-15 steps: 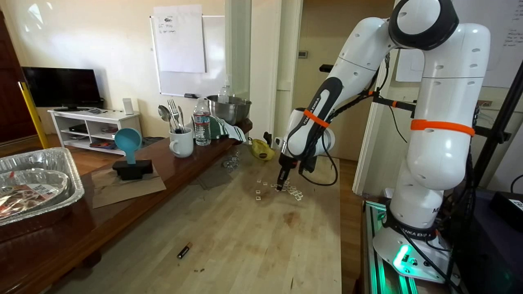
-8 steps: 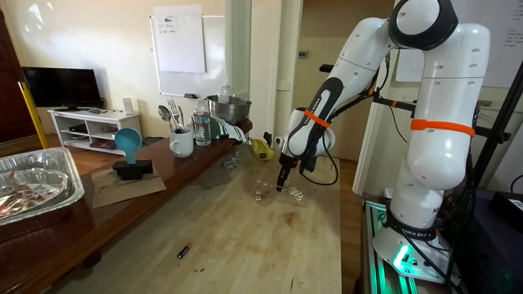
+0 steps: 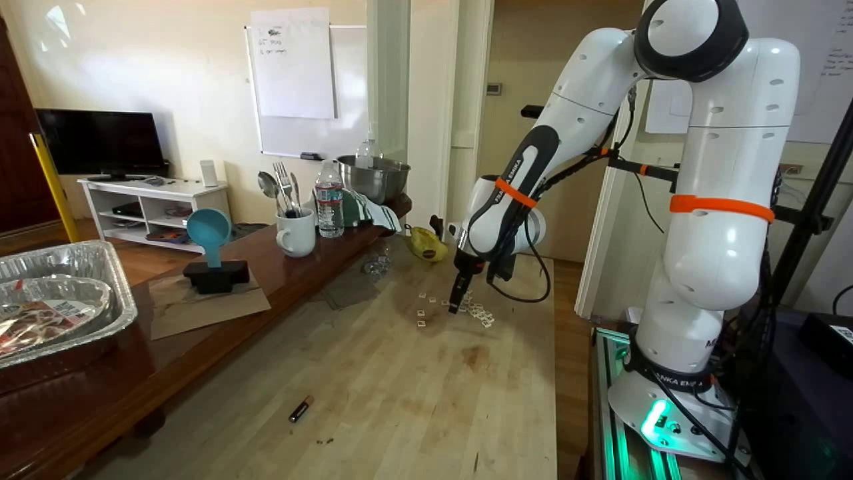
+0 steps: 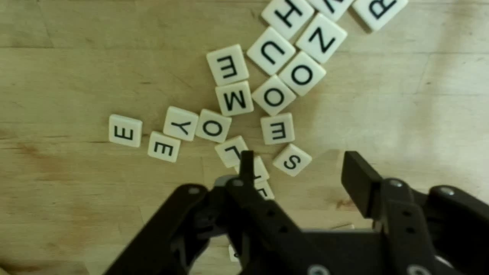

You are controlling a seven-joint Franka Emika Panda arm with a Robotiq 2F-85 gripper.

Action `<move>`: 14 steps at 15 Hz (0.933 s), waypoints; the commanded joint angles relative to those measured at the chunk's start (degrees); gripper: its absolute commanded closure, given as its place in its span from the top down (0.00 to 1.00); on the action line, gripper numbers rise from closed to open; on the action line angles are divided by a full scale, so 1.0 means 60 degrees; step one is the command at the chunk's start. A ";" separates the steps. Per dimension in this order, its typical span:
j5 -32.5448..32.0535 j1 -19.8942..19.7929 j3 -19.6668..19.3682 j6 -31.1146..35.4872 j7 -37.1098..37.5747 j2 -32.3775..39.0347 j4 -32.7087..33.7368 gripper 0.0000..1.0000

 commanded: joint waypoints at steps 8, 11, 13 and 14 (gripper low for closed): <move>0.0507 -0.0111 0.0205 -0.0161 -0.0566 0.0088 0.0255 0.38; 0.0564 -0.0140 0.0230 -0.0061 -0.0683 0.0212 0.0298 0.14; 0.0568 -0.0160 0.0219 0.0016 -0.0764 0.0311 0.0335 0.01; 0.0630 -0.0188 0.0253 -0.0008 -0.0847 0.0328 0.0353 0.00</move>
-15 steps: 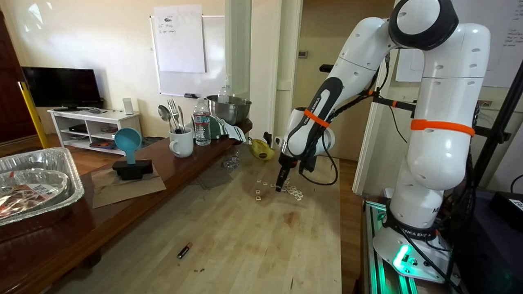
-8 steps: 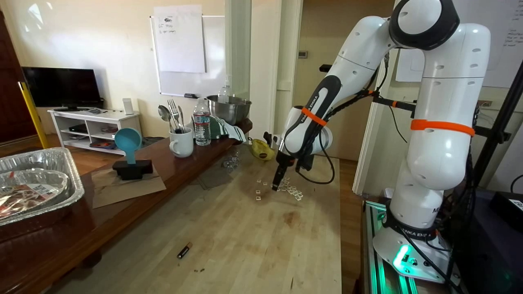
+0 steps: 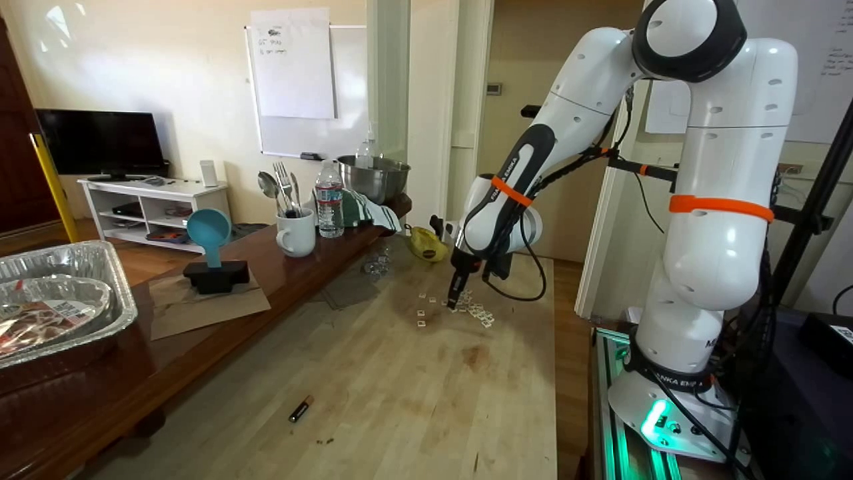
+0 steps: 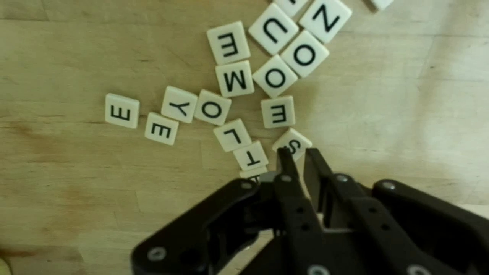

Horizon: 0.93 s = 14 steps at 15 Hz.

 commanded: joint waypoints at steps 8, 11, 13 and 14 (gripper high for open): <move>0.0437 -0.0376 0.0256 -0.0024 -0.0926 0.0715 0.0517 0.00; 0.0795 -0.0604 0.0655 0.0100 -0.1659 0.0928 0.0779 0.00; 0.1057 -0.0812 0.1015 0.0138 -0.2275 0.1113 0.1002 0.00; 0.1130 -0.0901 0.1158 0.0166 -0.2550 0.1216 0.1113 0.00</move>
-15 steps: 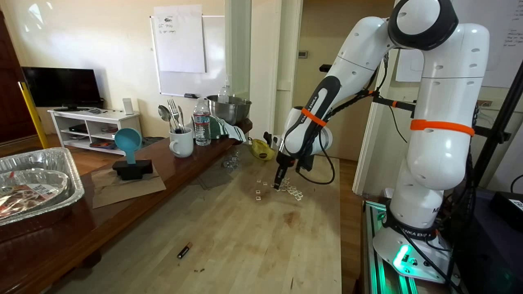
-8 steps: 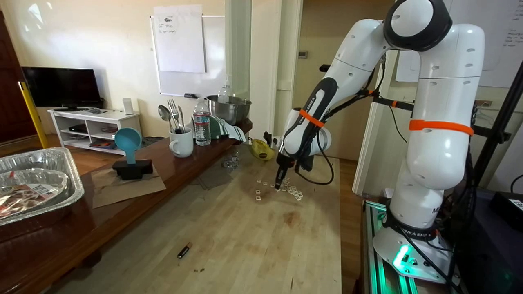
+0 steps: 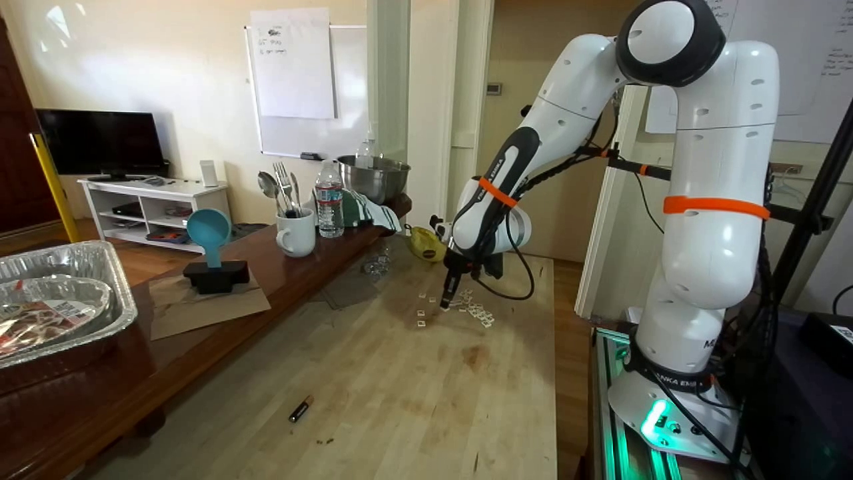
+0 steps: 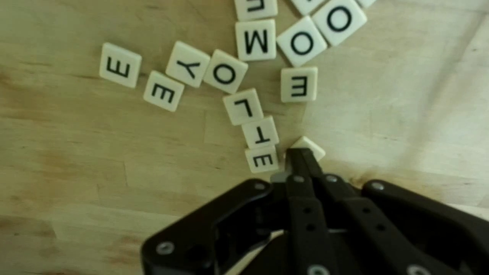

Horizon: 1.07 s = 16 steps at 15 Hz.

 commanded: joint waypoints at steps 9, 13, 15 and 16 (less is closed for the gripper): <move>0.0313 -0.1006 0.1237 0.0361 -0.2788 0.1134 0.0931 0.00; 0.0247 -0.1307 0.1631 0.0566 -0.3562 0.1287 0.1011 0.00; 0.0176 -0.1373 0.1734 0.0647 -0.3835 0.1357 0.1031 0.00; 0.0144 -0.1394 0.1774 0.0690 -0.3942 0.1386 0.1033 0.00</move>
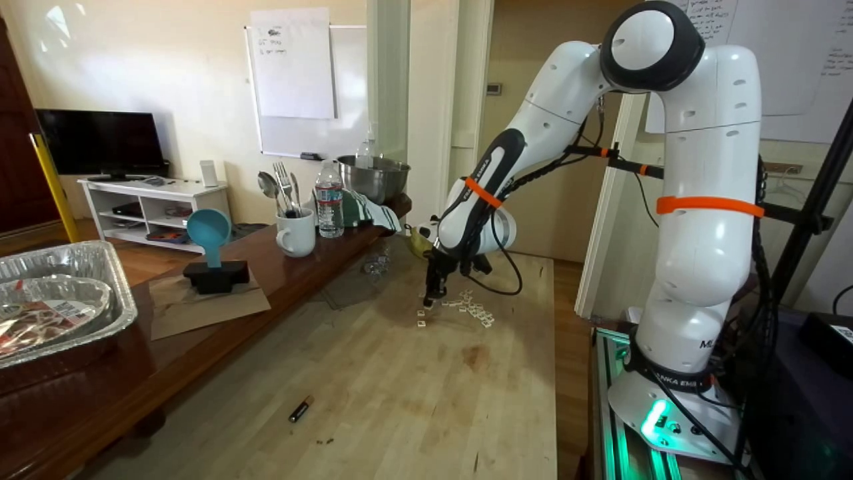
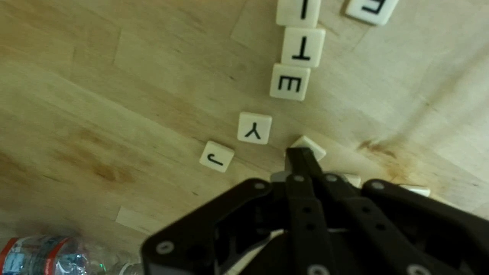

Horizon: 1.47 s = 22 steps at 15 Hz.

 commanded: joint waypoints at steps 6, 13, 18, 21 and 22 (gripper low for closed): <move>-0.0020 -0.0450 0.0667 0.0546 -0.1352 0.0811 0.0220 0.00; -0.0159 -0.0622 0.0947 0.0341 -0.2213 0.0902 0.0295 0.00; -0.0288 -0.0767 0.1133 0.0061 -0.2822 0.0875 0.0239 0.00; -0.0418 -0.0790 0.1151 -0.0113 -0.3076 0.0835 0.0189 0.00; -0.0441 -0.0790 0.1153 -0.0114 -0.3110 0.0824 0.0171 0.00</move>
